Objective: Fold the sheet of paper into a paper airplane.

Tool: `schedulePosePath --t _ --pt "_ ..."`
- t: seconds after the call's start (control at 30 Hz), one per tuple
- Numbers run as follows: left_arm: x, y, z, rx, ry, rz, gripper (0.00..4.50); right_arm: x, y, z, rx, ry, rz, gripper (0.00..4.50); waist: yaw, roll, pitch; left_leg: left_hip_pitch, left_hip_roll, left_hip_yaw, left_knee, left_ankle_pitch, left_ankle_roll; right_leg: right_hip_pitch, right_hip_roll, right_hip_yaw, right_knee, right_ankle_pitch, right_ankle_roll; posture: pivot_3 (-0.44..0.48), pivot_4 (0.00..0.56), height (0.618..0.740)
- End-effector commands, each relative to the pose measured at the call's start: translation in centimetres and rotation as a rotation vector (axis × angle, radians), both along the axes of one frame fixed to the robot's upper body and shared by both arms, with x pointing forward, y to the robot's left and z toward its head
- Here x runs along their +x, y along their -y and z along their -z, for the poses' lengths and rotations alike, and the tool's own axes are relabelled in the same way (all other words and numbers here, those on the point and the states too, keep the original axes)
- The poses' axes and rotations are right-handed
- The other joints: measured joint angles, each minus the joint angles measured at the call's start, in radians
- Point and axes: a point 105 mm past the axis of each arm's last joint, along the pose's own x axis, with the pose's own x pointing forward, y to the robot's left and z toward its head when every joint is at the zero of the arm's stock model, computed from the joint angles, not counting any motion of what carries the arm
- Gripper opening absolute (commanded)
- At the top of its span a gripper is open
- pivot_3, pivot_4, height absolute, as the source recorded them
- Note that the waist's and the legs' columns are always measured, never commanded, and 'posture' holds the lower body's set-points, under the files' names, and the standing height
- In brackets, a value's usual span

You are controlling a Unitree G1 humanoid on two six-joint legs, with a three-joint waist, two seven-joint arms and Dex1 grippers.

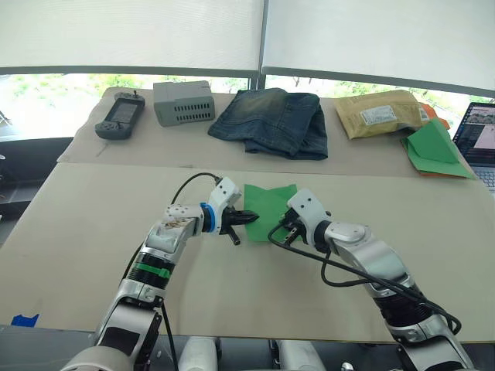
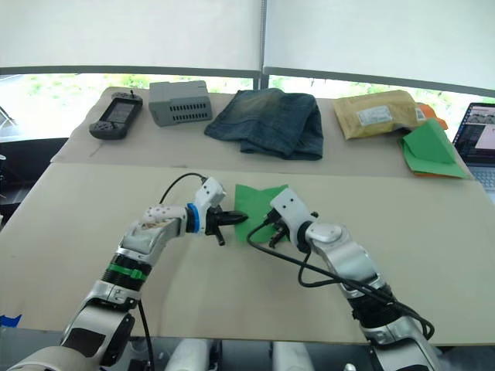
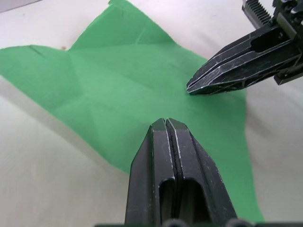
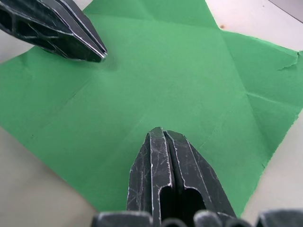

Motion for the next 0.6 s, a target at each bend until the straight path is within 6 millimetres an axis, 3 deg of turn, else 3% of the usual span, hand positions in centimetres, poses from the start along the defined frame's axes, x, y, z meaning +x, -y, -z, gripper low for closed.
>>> schedulePosePath --t 0.03,0.1,0.23,0.37,0.6 --pt "-0.2 0.6 0.0 0.027 0.028 0.020 0.00 0.4 -0.1 -2.9 0.082 0.075 0.008 0.04 0.000 0.000 0.000 0.000 0.000 0.000 0.000 0.000 0.000 0.000 0.000 0.000 0.000 0.000 0.000 0.000 0.150 0.734" --pt "-0.2 0.5 0.3 0.050 0.033 0.024 0.00 0.6 0.0 -4.4 0.157 0.110 0.018 0.04 0.000 0.000 0.000 -0.001 0.000 0.000 0.000 0.000 0.000 -0.001 0.000 0.000 0.000 0.000 0.000 0.000 0.150 0.734" --pt "-0.1 0.3 0.4 0.056 0.035 0.027 0.00 0.4 1.6 -6.6 0.259 0.125 0.061 1.27 0.000 0.000 0.000 -0.001 0.000 0.000 0.000 0.000 0.000 -0.001 0.000 0.000 0.000 0.000 0.000 0.000 0.150 0.734" --pt "0.1 0.0 0.1 0.054 0.043 0.026 0.00 0.7 3.9 -6.9 0.236 0.123 0.152 2.62 0.000 0.000 0.000 -0.001 0.000 0.000 0.000 0.000 0.000 -0.001 0.000 0.000 0.000 0.000 0.000 0.000 0.150 0.734" --pt "0.1 -0.1 0.0 0.060 0.056 0.026 0.00 1.1 5.2 -4.3 0.448 -0.059 0.295 2.62 -0.004 0.000 0.000 -0.001 0.000 0.000 0.000 0.000 0.000 -0.001 0.000 0.000 0.000 0.000 0.000 0.000 0.150 0.734"
